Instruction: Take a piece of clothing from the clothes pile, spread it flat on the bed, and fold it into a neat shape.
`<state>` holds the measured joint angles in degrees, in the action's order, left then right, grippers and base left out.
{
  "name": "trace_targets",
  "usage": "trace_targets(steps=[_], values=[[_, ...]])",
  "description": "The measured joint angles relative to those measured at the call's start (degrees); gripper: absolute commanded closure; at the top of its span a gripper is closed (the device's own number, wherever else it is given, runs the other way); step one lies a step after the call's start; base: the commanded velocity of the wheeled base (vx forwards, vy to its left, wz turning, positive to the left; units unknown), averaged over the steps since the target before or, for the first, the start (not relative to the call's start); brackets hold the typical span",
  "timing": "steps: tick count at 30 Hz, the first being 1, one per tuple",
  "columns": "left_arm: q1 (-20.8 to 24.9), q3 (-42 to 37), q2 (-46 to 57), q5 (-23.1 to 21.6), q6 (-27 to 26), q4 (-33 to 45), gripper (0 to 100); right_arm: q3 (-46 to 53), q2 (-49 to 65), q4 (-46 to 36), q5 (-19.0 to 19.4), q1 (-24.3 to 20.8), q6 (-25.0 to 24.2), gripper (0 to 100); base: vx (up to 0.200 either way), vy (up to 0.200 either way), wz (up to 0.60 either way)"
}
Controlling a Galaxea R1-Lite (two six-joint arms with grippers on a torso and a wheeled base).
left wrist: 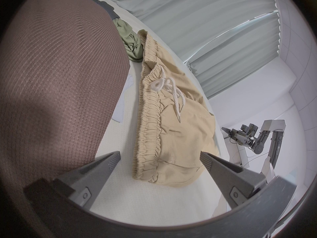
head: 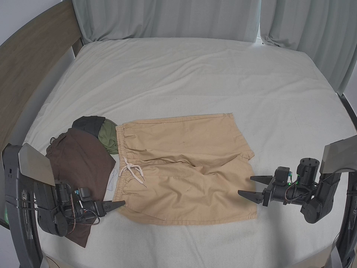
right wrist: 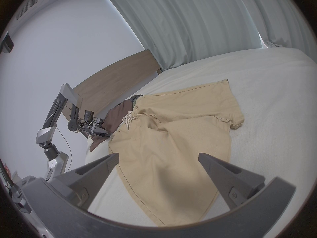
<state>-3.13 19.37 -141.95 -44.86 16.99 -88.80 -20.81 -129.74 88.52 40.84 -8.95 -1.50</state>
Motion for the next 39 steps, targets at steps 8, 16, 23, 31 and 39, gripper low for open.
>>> trace_targets(steps=[8,16,23,31,39], values=[[0.33,0.09,-0.59,-0.16,-0.05,-0.07,0,-0.02,0.00,0.00,0.00,0.00,0.02,0,0.000,0.000,0.00],[1.21,0.66,-1.41,-0.20,-0.30,-0.10,0,0.04,0.00,0.00,0.00,0.00,0.02,0,0.000,0.000,0.00],[1.01,1.18,-1.96,-0.11,-0.28,0.44,100,0.02,-0.02,0.00,0.02,0.07,0.00,0,0.000,0.000,0.00],[0.90,1.51,-2.27,-0.16,-0.28,0.28,100,1.94,-0.41,0.00,-0.12,0.57,0.00,0,0.000,0.000,0.00],[0.90,1.52,-2.40,-0.29,-0.55,0.12,100,5.63,-3.94,-0.02,-2.69,1.38,-0.20,0,0.000,0.000,0.00]])
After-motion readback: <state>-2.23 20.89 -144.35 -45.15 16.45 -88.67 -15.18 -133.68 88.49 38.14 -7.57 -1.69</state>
